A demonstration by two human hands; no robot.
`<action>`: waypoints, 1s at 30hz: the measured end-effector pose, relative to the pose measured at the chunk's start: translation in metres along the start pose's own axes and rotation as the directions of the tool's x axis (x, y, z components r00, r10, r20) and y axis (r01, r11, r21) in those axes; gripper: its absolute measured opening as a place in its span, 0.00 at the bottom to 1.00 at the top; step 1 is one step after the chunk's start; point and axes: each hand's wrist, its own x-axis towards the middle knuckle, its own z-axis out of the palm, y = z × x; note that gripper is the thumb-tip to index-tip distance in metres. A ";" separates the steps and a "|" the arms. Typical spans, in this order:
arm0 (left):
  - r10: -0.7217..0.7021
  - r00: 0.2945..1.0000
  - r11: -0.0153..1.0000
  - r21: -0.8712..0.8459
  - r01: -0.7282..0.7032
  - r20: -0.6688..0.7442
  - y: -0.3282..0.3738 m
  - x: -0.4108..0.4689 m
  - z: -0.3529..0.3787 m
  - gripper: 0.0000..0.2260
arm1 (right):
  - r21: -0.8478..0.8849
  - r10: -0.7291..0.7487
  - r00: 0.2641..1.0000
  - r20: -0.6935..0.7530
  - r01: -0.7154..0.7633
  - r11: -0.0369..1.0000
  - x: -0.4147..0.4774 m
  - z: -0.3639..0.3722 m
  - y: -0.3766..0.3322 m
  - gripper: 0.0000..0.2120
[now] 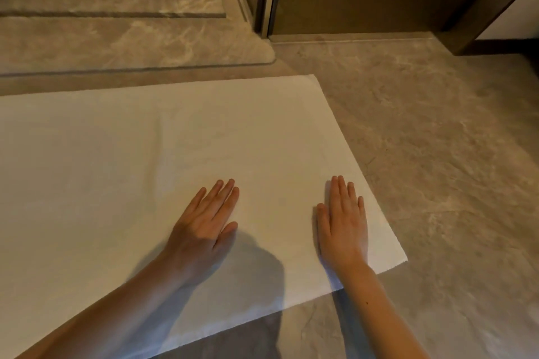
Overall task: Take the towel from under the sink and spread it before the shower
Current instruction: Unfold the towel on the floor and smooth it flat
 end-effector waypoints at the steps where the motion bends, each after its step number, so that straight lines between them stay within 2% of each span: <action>1: -0.005 1.000 1.000 0.006 0.005 -0.013 -0.001 0.000 -0.002 0.24 | 0.025 -0.070 0.997 0.012 0.070 0.997 0.003 0.005 -0.021 0.30; 5: -0.099 0.995 0.992 0.072 0.101 -0.035 -0.013 -0.003 -0.019 0.24 | 0.124 -0.313 0.948 0.054 0.305 0.944 0.016 0.029 -0.107 0.27; 12: -0.324 0.946 0.938 0.136 0.320 0.009 -0.061 -0.041 -0.039 0.26 | 0.163 -0.519 0.847 0.116 0.499 0.851 0.028 0.060 -0.207 0.27; 16: -0.384 0.923 0.915 0.139 0.379 0.009 -0.081 -0.063 -0.040 0.26 | 0.145 -0.540 0.825 0.165 0.521 0.841 0.027 0.074 -0.218 0.27; 23: -0.393 0.919 0.909 0.162 0.384 0.026 -0.087 -0.068 -0.042 0.27 | 0.133 -0.534 0.835 0.134 0.519 0.844 0.025 0.082 -0.213 0.27; 30: -0.266 0.962 0.951 0.183 0.250 0.066 -0.087 -0.038 -0.039 0.24 | 0.122 -0.519 0.847 0.117 0.506 0.854 0.026 0.083 -0.214 0.26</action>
